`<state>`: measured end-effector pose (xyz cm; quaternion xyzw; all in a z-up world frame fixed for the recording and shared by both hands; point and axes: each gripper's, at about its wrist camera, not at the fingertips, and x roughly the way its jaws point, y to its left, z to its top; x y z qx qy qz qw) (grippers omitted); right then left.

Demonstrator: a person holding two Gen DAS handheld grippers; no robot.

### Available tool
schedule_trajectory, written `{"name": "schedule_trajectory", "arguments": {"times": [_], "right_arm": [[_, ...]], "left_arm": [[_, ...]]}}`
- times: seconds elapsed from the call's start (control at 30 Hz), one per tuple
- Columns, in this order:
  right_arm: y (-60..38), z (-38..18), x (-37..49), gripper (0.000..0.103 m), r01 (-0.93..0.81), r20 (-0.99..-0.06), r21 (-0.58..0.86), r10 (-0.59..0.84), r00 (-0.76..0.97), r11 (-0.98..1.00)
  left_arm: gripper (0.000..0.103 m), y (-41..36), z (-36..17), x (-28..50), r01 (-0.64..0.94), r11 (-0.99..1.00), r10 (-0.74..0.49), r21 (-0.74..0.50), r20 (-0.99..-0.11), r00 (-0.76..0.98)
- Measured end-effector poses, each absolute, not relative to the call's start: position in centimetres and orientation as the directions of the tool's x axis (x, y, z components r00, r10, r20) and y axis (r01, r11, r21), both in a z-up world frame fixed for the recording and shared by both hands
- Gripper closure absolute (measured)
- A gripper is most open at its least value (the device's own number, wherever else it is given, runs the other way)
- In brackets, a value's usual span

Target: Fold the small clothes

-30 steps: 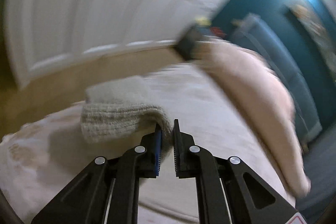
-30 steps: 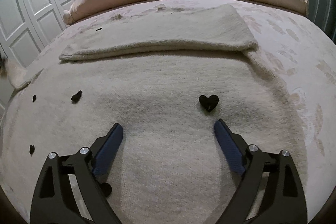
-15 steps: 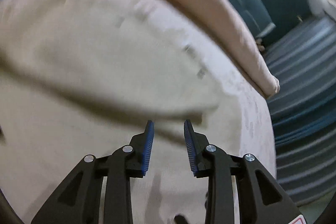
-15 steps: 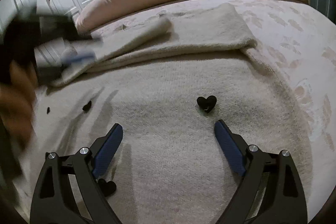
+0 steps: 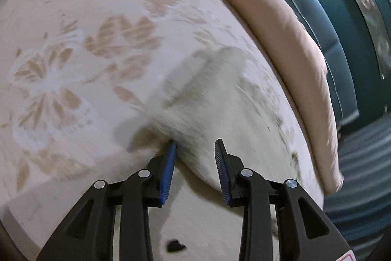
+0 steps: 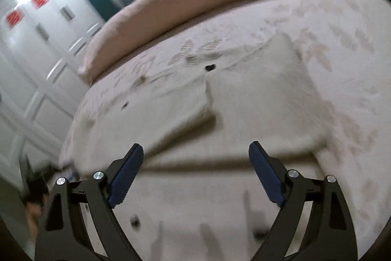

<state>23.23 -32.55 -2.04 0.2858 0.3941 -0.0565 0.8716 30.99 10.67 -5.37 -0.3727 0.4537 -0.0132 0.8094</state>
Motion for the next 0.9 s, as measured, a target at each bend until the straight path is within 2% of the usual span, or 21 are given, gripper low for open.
{"name": "schedule_trajectory", "arguments": {"times": [0.07, 0.13, 0.17, 0.2, 0.23, 0.27, 0.33, 0.43, 0.47, 0.5, 0.53, 0.6, 0.63, 0.73, 0.8, 0.87, 0.9], "right_arm": [[-33.4, -3.3, 25.9, 0.02, 0.377, -0.745, 0.472, 0.132, 0.654, 0.797], [-33.6, -4.5, 27.8, 0.035, 0.421, -0.771, 0.478, 0.138, 0.622, 0.771], [-33.5, -4.9, 28.8, 0.051, 0.434, -0.782, 0.48, 0.147, 0.605, 0.763], [-32.9, -4.9, 29.9, 0.077, 0.43, -0.793, 0.467, 0.15, 0.591, 0.773], [-32.5, -4.6, 30.6, 0.093, 0.403, -0.792, 0.467, 0.17, 0.586, 0.787], [-31.4, -3.2, 31.5, 0.095, 0.352, -0.781, 0.459, 0.181, 0.598, 0.816], [-30.0, 0.9, 30.7, 0.097, 0.24, -0.689, 0.476, 0.188, 0.7, 0.846], [-29.0, 7.8, 26.4, 0.097, 0.078, -0.465, 0.511, 0.2, 0.862, 0.856], [-29.4, 8.3, 25.0, 0.097, 0.079, -0.431, 0.498, 0.168, 0.887, 0.863], [-30.0, 7.5, 24.3, 0.097, 0.121, -0.449, 0.472, 0.12, 0.885, 0.873], [-30.7, 4.9, 24.7, 0.097, 0.2, -0.544, 0.416, 0.066, 0.837, 0.887], [-32.7, -2.8, 26.5, 0.097, 0.362, -0.775, 0.319, 0.021, 0.631, 0.876], [-33.3, -5.0, 26.5, 0.097, 0.399, -0.819, 0.302, 0.021, 0.574, 0.866], [-33.5, -2.4, 24.4, 0.097, 0.352, -0.706, 0.439, 0.075, 0.704, 0.826], [-33.1, 0.1, 23.5, 0.097, 0.299, -0.634, 0.475, 0.086, 0.769, 0.827], [-32.9, 0.1, 23.4, 0.097, 0.296, -0.635, 0.439, 0.06, 0.77, 0.848], [-33.0, -1.6, 24.0, 0.097, 0.322, -0.691, 0.398, 0.05, 0.722, 0.859]], "left_arm": [[0.073, 10.9, -6.0, 31.3, -0.331, 0.697, -0.375, -0.636, -0.717, 0.587], [0.076, 11.0, -6.0, 31.4, -0.335, 0.692, -0.373, -0.64, -0.714, 0.593], [0.085, 10.8, -5.8, 31.5, -0.337, 0.698, -0.356, -0.632, -0.715, 0.602], [0.09, 11.6, -5.6, 31.3, -0.33, 0.7, -0.351, -0.633, -0.708, 0.613], [0.091, 11.5, -5.2, 31.4, -0.317, 0.708, -0.346, -0.63, -0.702, 0.623], [0.093, 12.1, -4.8, 31.0, -0.313, 0.719, -0.334, -0.62, -0.704, 0.626], [0.094, 12.1, -4.0, 31.2, -0.294, 0.748, -0.302, -0.596, -0.699, 0.648], [0.094, 12.0, -3.0, 31.3, -0.272, 0.794, -0.248, -0.544, -0.698, 0.672], [0.094, 11.8, -2.9, 31.2, -0.265, 0.807, -0.234, -0.528, -0.697, 0.677], [0.094, 11.5, -3.1, 31.2, -0.254, 0.823, -0.227, -0.509, -0.703, 0.674], [0.094, 11.0, -3.5, 31.4, -0.249, 0.834, -0.224, -0.492, -0.715, 0.663], [0.097, 10.0, -5.1, 31.6, -0.256, 0.853, -0.216, -0.455, -0.754, 0.62], [0.097, 9.8, -5.8, 31.6, -0.263, 0.857, -0.214, -0.444, -0.77, 0.601], [0.097, 9.1, -6.4, 31.0, -0.263, 0.868, -0.194, -0.421, -0.775, 0.601], [0.097, 8.8, -6.4, 30.9, -0.255, 0.878, -0.182, -0.404, -0.776, 0.604], [0.097, 8.8, -6.5, 31.0, -0.255, 0.88, -0.178, -0.399, -0.778, 0.602], [0.097, 8.7, -6.6, 31.0, -0.257, 0.881, -0.175, -0.397, -0.779, 0.602]]}}
